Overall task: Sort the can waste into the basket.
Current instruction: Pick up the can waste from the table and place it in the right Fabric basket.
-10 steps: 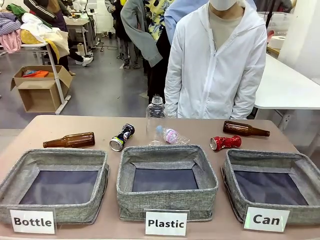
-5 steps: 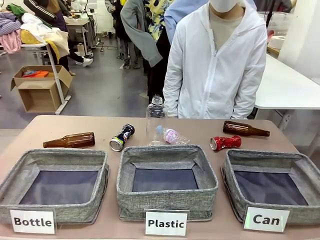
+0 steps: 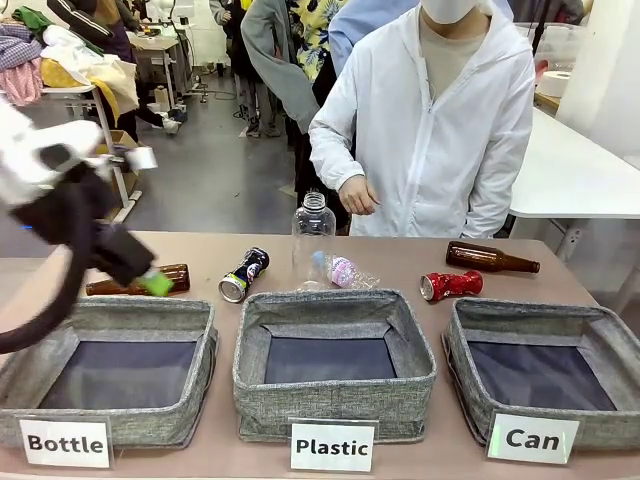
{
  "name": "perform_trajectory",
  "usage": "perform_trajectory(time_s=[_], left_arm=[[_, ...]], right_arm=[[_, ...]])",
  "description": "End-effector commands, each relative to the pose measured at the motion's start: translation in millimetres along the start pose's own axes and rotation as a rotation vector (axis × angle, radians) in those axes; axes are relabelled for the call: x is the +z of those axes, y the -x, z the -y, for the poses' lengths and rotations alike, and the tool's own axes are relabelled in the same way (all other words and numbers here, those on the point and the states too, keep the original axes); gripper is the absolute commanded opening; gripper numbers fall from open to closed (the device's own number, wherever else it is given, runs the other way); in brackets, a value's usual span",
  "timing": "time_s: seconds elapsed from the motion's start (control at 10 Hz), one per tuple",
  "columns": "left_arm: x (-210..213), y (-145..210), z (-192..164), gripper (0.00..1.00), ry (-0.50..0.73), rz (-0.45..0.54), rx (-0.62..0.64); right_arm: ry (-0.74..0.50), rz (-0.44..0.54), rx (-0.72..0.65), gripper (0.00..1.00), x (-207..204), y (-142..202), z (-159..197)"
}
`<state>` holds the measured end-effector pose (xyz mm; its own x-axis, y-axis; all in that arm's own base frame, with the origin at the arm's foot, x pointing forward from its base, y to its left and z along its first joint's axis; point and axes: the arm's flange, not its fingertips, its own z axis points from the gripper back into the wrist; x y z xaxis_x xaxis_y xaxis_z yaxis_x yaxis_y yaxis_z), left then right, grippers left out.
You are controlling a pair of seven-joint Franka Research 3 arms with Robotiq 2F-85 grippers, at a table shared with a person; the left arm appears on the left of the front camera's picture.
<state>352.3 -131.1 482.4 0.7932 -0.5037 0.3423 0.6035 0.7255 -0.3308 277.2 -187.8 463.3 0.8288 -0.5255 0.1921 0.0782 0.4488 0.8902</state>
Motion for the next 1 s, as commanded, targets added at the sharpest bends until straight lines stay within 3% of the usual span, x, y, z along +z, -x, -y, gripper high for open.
perform_trajectory(time_s=[0.0, 0.1, 0.2, 0.5, 0.6, 0.7, 0.8, 0.9], left_arm=[[-11.2, -24.1, -27.3, 1.0, -0.114, 0.007, 0.023], [-9.7, -14.9, -40.4, 1.0, -0.016, 0.019, 0.06], [-14.2, -19.8, 0.9, 1.0, -0.06, -0.002, -0.016], [-21.2, -25.2, -12.6, 1.0, -0.053, 0.002, -0.005], [-12.5, -14.3, 0.8, 1.0, -0.064, 0.06, 0.024], [-3.5, -34.3, 14.6, 1.0, -0.105, 0.079, 0.009], [4.9, -71.9, 27.3, 1.0, -0.151, 0.033, -0.038], [5.4, -107.7, 37.4, 1.0, -0.223, 0.012, 0.003]], right_arm=[[-0.022, 0.008, 0.029, 1.0, 1.0, -3.6, 0.9], [-0.022, 0.008, 0.029, 1.0, 1.0, -3.6, 0.9], [-0.022, 0.008, 0.029, 1.0, 1.0, -3.6, 0.9], [-0.022, 0.008, 0.029, 1.0, 1.0, -3.6, 0.9], [-0.022, 0.008, 0.029, 1.0, 1.0, -3.6, 0.9], [-0.022, 0.008, 0.029, 1.0, 1.0, -3.6, 0.9], [-0.022, 0.008, 0.029, 1.0, 1.0, -3.6, 0.9], [-0.022, 0.008, 0.029, 1.0, 1.0, -3.6, 0.9]])
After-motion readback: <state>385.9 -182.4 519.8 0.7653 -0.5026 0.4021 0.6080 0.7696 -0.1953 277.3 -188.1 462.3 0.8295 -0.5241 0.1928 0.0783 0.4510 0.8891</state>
